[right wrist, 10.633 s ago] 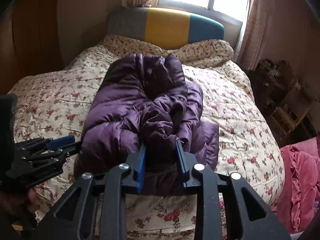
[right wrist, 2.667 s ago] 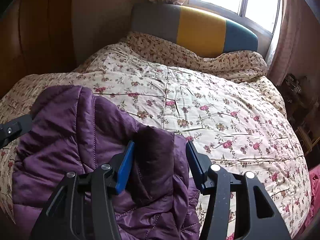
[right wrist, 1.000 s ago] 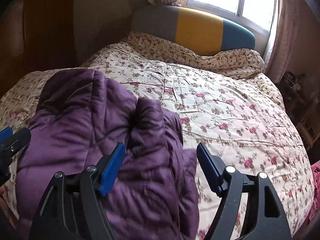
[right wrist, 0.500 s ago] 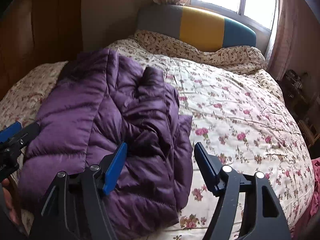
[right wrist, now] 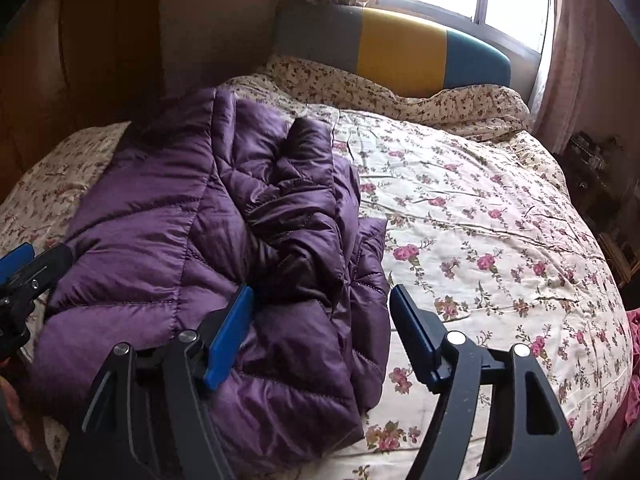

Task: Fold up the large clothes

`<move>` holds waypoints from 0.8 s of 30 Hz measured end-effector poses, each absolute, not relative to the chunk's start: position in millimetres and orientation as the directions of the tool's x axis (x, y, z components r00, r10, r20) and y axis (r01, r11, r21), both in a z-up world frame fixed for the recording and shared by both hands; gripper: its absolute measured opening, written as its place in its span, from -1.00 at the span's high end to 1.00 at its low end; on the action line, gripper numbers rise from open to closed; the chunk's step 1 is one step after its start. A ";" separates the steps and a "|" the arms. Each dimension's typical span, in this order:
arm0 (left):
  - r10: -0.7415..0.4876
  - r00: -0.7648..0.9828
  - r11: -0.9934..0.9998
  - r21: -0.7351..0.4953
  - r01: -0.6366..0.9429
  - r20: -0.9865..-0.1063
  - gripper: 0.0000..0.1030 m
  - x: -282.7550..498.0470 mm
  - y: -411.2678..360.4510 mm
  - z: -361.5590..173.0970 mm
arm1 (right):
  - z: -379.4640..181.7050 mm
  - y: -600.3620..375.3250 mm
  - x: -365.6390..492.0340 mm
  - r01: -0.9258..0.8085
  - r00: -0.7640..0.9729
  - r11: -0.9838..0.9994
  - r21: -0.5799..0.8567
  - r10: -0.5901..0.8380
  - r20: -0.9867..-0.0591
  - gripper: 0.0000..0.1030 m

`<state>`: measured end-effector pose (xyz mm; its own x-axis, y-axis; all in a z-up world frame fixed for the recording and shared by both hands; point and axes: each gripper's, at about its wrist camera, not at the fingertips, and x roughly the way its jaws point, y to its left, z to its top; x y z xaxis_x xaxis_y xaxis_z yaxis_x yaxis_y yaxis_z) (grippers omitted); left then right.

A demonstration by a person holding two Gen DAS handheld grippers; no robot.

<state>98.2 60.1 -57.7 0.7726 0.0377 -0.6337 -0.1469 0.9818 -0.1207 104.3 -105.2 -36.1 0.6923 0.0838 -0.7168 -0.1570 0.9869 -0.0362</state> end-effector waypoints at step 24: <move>0.120 0.787 0.959 -0.133 -0.249 -0.605 -0.93 42.6 69.0 -36.7 | -4.5 -93.8 50.0 -0.151 0.707 0.987 -0.061 0.065 -0.704 -0.91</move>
